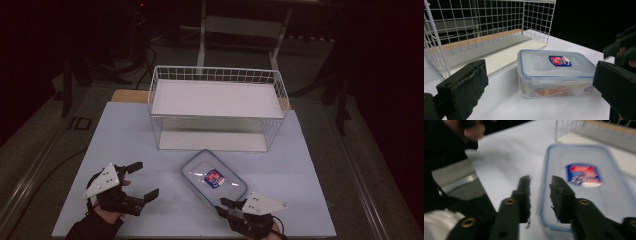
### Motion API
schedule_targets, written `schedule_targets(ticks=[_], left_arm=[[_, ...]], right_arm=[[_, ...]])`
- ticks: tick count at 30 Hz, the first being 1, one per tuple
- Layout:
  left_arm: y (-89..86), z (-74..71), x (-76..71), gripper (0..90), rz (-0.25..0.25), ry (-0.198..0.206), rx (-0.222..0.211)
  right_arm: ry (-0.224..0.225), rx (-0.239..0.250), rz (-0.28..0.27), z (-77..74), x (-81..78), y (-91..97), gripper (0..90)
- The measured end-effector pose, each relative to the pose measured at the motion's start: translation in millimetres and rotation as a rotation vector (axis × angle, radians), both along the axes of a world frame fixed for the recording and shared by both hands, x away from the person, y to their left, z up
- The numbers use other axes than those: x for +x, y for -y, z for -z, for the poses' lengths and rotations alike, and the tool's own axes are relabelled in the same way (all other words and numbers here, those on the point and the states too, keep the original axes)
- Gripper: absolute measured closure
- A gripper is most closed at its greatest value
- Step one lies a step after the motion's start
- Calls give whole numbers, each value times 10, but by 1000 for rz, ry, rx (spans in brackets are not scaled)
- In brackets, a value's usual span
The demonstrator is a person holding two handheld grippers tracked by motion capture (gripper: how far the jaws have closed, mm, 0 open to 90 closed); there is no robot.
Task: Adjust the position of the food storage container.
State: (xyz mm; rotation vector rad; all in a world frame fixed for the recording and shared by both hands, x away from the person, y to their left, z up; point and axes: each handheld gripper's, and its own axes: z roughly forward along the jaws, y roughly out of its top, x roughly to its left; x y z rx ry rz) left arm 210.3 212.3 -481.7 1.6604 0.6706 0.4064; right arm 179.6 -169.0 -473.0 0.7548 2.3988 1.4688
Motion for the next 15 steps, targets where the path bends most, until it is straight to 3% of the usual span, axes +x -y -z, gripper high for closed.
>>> schedule_targets(ticks=[6, 10, 15], left_arm=[[-3, 7, 4, 0, -5, 1, -3], [0, 11, 4, 0, -1, -2, -1], [0, 14, 6, 0, -1, -2, 2]], right_arm=[[-71, -77, -71, 240, -19, -174, 887], [-105, -133, -90, 377, -24, -246, 897], [-116, -158, -71, 423, 10, -249, 898]])
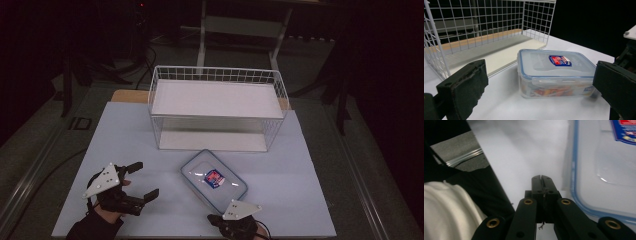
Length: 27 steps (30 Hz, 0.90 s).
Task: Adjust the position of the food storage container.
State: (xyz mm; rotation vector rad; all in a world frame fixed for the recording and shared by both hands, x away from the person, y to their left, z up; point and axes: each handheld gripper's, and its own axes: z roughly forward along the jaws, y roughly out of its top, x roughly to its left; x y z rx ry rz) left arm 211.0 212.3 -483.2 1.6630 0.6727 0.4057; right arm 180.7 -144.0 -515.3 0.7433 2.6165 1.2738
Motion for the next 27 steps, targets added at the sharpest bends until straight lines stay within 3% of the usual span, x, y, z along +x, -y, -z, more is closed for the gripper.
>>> schedule_targets(ticks=[6, 13, 20, 27], left_arm=[[10, 4, 0, 0, 4, 0, 4], [33, -3, -12, 0, 14, 7, 14], [48, 0, -12, 0, 18, 5, 20], [47, 0, -16, 0, 20, 5, 21]], right_arm=[[4, -24, 26, -4, 3, 32, 898], [-10, -13, 94, -17, 31, 153, 899], [-4, 14, 86, -33, 28, 119, 899], [4, -1, 114, -42, 39, 174, 899]])
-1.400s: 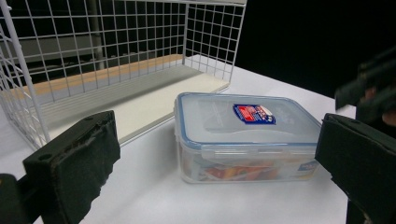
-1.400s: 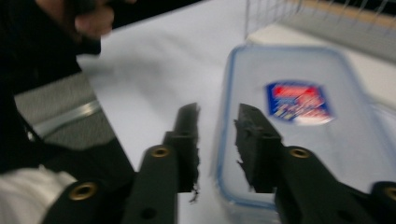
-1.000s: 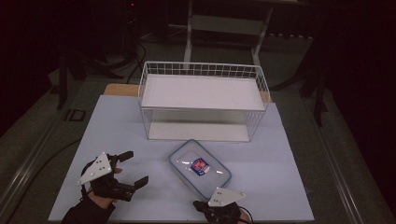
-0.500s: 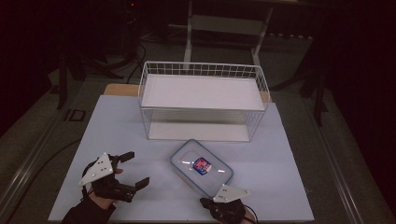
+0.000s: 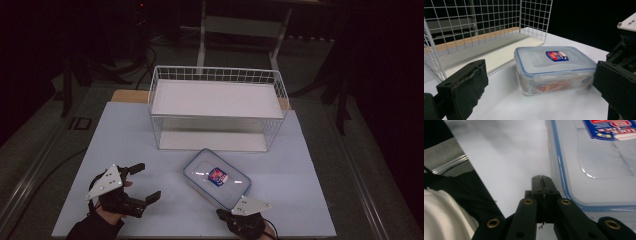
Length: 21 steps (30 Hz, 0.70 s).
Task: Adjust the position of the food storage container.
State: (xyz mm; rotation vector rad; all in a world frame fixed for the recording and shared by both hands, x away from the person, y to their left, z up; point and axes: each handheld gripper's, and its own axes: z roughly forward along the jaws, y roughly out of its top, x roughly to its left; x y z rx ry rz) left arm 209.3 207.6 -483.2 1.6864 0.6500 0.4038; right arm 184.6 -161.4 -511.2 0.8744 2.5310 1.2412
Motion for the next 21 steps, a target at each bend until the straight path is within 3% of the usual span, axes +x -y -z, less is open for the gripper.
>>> schedule_targets(ticks=[11, 21], left_arm=[[15, 3, 0, 0, 2, -2, 5], [18, 4, 0, 0, 4, -3, 7]], right_arm=[[11, -4, 127, -24, 107, 277, 899], [11, -4, 173, -56, 225, 402, 899]])
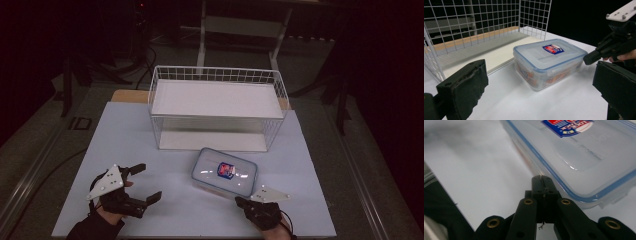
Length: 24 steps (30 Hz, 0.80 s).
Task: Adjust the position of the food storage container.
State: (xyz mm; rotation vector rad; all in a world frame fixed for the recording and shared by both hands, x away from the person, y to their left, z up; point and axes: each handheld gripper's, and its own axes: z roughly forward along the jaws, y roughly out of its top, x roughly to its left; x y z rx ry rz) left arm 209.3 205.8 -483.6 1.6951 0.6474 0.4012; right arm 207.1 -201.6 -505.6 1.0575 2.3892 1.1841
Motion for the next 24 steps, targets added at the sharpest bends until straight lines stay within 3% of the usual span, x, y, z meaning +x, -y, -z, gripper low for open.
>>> schedule_targets(ticks=[15, 20, 24], left_arm=[[19, 15, 13, 0, -1, -5, 7], [19, 15, 11, 0, 1, -4, 8], [14, 18, 19, 0, 0, -8, 5]], right_arm=[[31, -19, 103, -47, 310, 281, 899], [31, 21, 105, -94, 321, 337, 899], [102, 29, 143, -236, 390, 456, 899]])
